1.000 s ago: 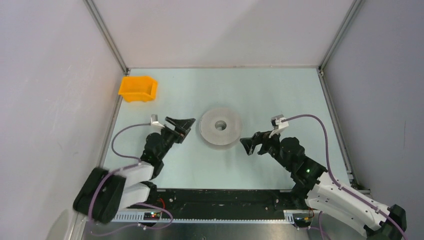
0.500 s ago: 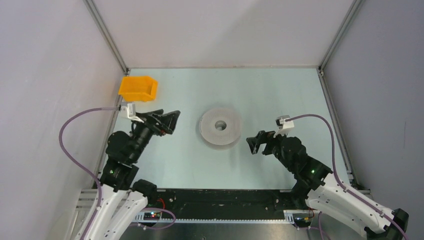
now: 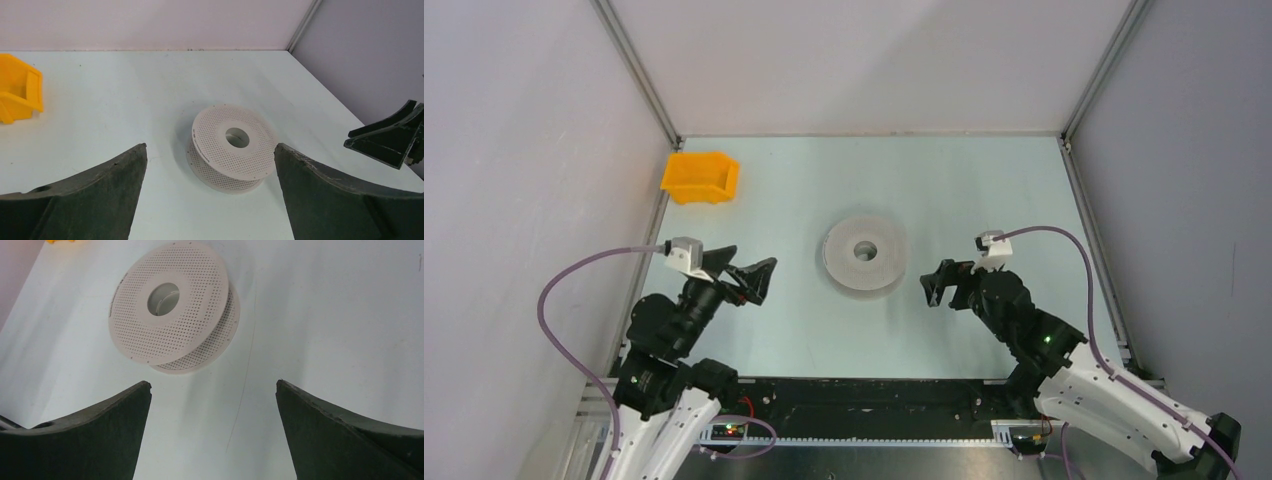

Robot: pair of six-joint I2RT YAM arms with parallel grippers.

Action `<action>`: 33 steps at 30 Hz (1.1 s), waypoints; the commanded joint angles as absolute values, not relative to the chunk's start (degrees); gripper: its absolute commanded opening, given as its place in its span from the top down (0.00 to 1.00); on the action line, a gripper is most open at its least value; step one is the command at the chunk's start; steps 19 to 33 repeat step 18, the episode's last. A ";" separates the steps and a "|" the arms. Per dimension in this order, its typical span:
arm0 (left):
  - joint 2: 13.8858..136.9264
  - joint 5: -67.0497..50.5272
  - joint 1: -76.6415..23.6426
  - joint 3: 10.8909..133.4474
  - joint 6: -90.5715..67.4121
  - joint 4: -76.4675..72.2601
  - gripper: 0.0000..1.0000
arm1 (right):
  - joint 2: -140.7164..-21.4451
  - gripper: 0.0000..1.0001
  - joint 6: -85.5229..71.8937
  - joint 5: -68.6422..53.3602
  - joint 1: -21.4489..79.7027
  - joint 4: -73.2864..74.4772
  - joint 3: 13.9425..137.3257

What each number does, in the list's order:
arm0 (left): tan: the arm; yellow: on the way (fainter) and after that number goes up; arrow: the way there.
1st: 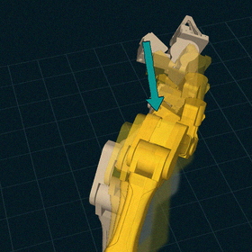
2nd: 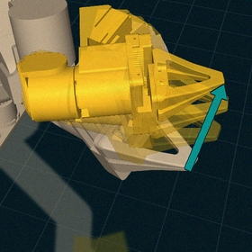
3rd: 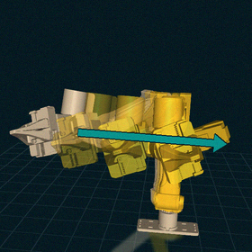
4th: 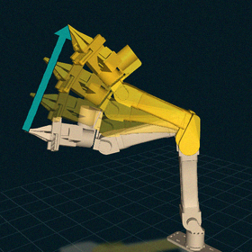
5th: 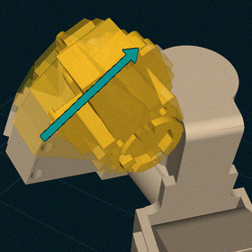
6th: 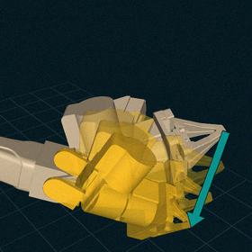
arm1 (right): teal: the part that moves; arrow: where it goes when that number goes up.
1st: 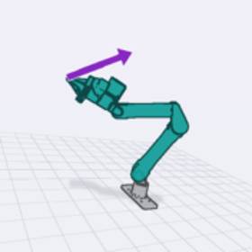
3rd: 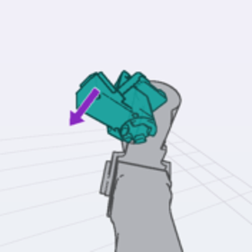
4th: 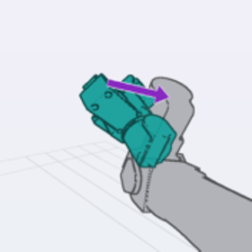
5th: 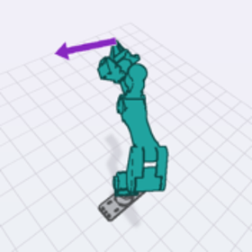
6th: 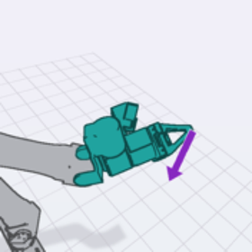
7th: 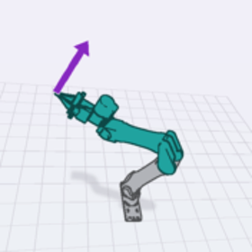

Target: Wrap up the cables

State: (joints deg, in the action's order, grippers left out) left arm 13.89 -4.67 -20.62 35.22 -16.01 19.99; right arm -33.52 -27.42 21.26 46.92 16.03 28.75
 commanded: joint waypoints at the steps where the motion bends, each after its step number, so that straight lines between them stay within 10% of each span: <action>1: 12.57 -3.47 -20.31 34.76 -13.24 20.24 0.00 | -34.32 0.01 -26.91 23.57 46.76 15.35 31.29; 33: 14.07 -2.03 -19.66 35.82 -13.27 22.25 0.00 | -33.16 0.01 -26.59 24.54 46.76 14.72 31.29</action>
